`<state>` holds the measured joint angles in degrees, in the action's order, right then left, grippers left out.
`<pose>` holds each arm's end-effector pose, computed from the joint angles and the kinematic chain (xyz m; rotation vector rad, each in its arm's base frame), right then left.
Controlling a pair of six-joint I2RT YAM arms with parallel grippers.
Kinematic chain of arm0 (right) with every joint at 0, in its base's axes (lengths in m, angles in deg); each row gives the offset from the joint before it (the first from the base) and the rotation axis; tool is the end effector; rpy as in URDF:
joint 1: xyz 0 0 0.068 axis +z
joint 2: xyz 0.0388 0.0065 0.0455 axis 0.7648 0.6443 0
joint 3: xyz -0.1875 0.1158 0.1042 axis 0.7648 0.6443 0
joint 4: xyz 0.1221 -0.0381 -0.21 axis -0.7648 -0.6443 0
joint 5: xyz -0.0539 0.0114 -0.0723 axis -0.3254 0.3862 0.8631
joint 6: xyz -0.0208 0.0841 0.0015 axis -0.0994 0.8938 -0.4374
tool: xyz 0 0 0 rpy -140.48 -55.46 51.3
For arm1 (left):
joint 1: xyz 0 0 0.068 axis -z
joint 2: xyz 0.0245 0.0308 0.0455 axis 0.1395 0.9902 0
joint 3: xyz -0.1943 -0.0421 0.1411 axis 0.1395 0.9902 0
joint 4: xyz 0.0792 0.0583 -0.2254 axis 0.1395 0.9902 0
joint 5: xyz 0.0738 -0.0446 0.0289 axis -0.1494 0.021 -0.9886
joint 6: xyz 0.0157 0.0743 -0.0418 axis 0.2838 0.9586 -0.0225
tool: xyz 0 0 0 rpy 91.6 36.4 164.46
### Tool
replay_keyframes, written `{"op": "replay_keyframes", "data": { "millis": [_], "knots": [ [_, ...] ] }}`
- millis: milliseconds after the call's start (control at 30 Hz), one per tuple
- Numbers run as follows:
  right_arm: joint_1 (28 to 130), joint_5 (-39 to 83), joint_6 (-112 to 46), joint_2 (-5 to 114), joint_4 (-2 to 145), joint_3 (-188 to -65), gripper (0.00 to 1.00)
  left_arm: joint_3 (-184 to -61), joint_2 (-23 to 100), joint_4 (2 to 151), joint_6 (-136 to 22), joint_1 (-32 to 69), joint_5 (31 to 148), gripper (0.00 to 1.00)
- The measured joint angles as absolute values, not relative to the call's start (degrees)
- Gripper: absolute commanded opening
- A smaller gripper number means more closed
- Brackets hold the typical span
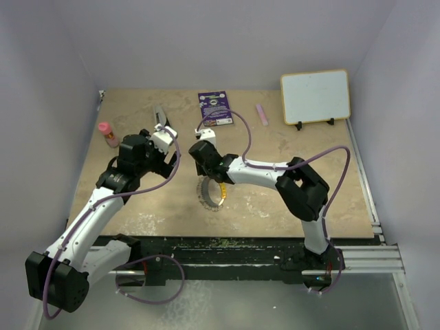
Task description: Put the keys on the keyring
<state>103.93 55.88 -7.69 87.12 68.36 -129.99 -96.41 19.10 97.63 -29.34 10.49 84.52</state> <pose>0.2897 0.3425 0.1584 -0.1735 2.1791 0.3535 0.2423 -0.0854 0.2539 0.6418 1.9756 -0.0863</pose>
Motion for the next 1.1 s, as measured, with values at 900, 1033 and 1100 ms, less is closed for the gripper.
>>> {"op": "replay_keyframes", "data": {
  "millis": [900,1033,1100],
  "knots": [
    [104.01,57.76,-3.45,84.67,61.65,-125.6,0.36,-96.41,18.46,97.93,-29.34,9.24,87.32,0.98],
    [104.01,57.98,-3.47,83.36,62.35,-125.14,0.35,-96.41,18.46,98.26,-29.34,9.22,87.65,0.98],
    [104.04,57.98,-3.47,82.75,62.7,-124.55,0.31,-96.41,18.46,98.35,-29.34,9.2,87.76,0.98]
  ]
}}
